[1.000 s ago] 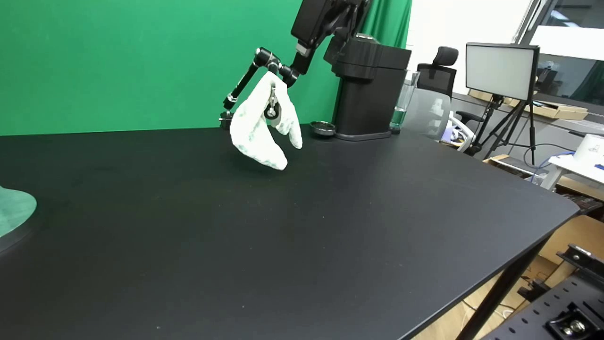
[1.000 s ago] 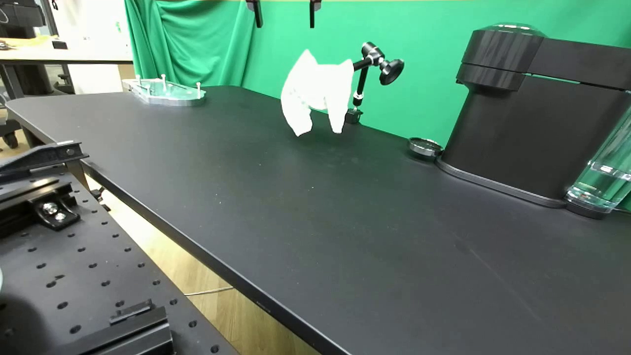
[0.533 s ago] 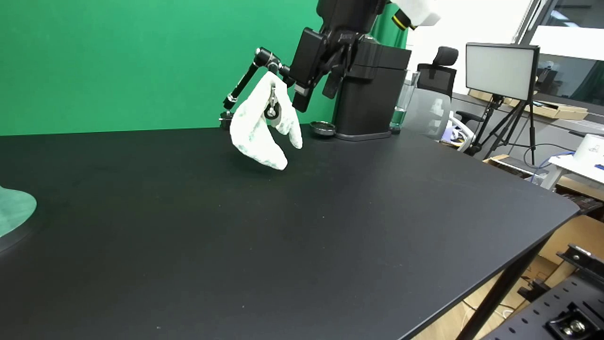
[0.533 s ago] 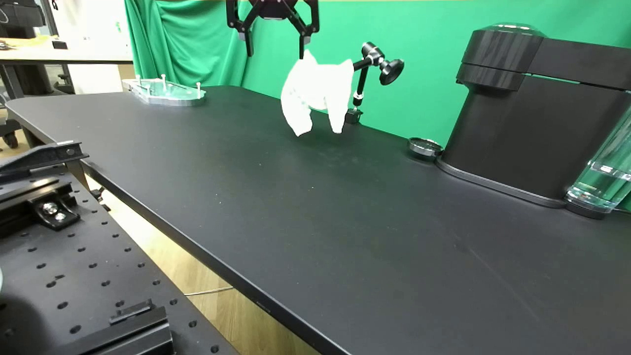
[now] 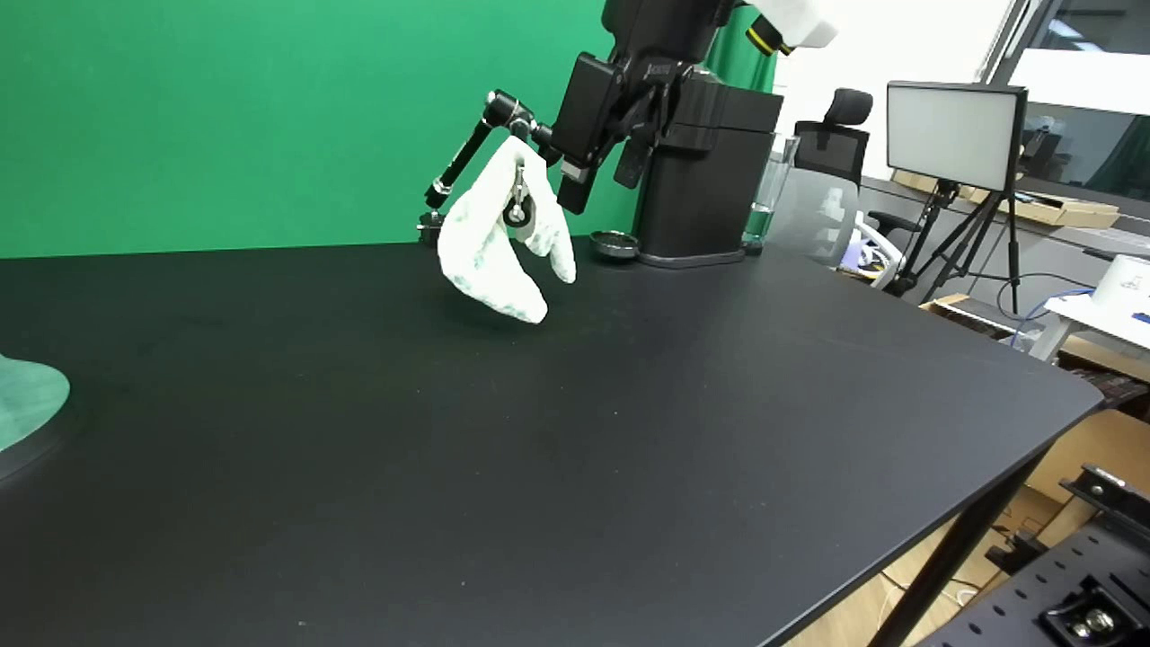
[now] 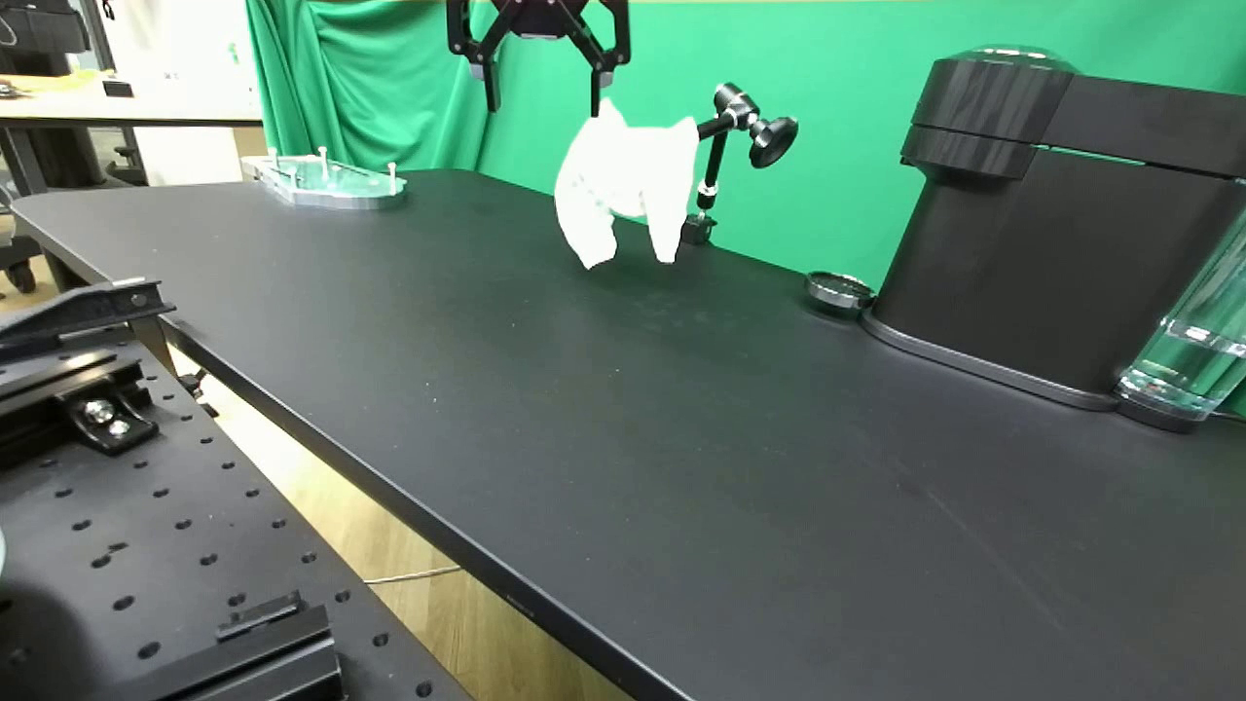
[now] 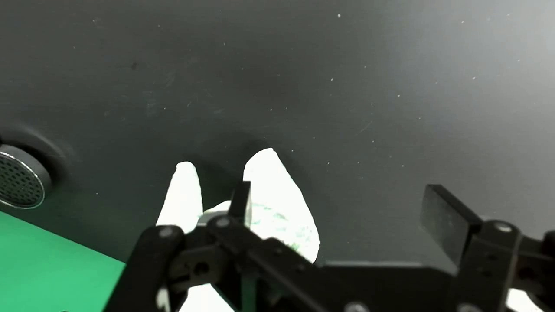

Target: Put the cloth on the table

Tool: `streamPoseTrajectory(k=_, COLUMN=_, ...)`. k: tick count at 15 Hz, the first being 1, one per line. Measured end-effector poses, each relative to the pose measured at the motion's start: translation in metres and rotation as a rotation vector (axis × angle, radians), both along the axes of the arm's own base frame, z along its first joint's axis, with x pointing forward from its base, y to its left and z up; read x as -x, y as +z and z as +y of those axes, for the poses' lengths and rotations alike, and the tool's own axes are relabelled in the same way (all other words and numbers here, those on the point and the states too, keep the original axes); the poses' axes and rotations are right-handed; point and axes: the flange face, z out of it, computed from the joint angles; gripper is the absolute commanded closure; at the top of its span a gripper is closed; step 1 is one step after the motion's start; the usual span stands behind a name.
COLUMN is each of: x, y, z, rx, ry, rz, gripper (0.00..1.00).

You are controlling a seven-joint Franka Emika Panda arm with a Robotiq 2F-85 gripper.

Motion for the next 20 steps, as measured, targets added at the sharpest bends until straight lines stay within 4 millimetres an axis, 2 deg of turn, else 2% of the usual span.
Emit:
streamPoseTrajectory(k=6, x=-0.004, y=0.001, z=-0.001, rx=0.011, ry=-0.004, rz=-0.051, gripper=0.0)
streamPoseTrajectory(k=13, x=-0.029, y=-0.003, z=-0.012, rx=0.026, ry=0.006, rz=-0.222, gripper=0.0)
streamPoseTrajectory(k=14, x=-0.034, y=-0.003, z=-0.015, rx=0.024, ry=0.004, rz=-0.245, gripper=0.25)
streamPoseTrajectory(k=15, x=-0.04, y=-0.003, z=-0.019, rx=0.023, ry=0.001, rz=-0.261, gripper=0.26)
streamPoseTrajectory(k=20, x=-0.064, y=-0.012, z=-0.018, rx=0.0, ry=-0.02, rz=-0.274, gripper=0.62)
